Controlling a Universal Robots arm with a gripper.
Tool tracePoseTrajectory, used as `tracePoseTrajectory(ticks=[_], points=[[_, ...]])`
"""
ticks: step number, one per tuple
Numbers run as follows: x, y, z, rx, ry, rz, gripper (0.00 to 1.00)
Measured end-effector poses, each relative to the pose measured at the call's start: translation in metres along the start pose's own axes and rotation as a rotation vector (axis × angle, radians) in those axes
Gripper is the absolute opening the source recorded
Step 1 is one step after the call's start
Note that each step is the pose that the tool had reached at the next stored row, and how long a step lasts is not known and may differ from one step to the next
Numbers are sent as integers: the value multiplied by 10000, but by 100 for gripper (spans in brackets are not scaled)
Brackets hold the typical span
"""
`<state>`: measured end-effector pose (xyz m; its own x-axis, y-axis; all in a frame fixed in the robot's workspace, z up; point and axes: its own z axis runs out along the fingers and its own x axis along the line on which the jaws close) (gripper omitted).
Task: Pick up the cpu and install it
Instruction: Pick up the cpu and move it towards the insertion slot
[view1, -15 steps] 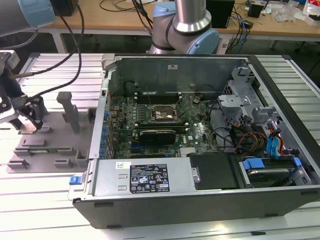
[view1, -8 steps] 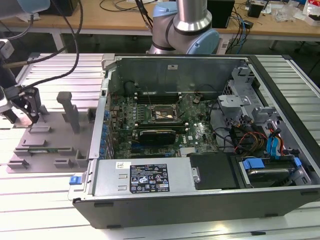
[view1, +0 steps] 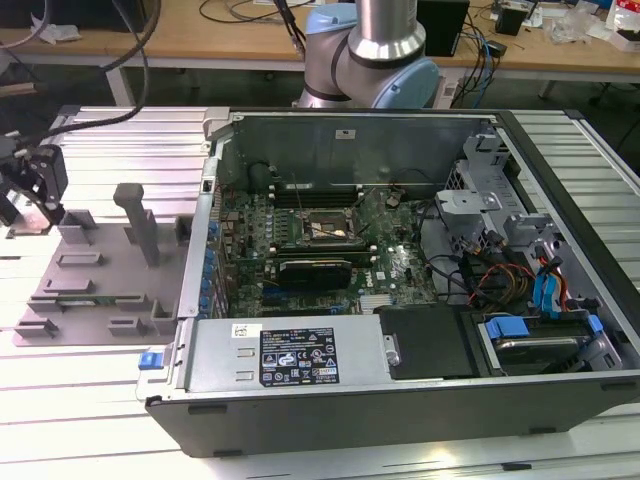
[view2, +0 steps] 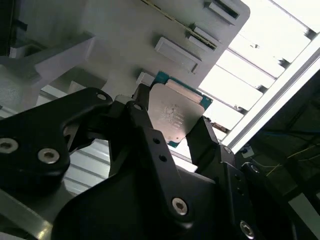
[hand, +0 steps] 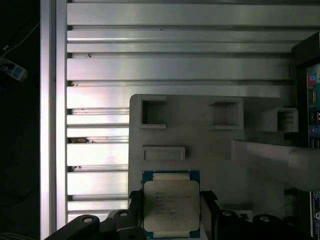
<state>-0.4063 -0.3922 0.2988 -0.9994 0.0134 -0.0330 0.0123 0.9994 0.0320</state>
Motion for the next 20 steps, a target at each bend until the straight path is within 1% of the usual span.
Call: tracePoseTrajectory(ticks=[4, 5, 7, 8, 9, 10, 12, 16, 17, 18, 20], points=[[-4, 4, -114, 0, 0, 0, 54], [-6, 6, -169, 0, -1, 0, 54], [-7, 7, -221, 4, 0, 0, 54], [-10, 9, -276, 8, -2, -2, 54], [-11, 10, -307, 11, -1, -2, 54], [-12, 12, -354, 14, 0, 0, 54], [-17, 16, -504, 26, -1, -1, 54], [-21, 21, -629, 37, -2, -1, 54], [-23, 22, -682, 39, -2, -1, 54], [-25, 25, -754, 43, -1, -1, 54], [-28, 28, -844, 45, -2, -2, 54]])
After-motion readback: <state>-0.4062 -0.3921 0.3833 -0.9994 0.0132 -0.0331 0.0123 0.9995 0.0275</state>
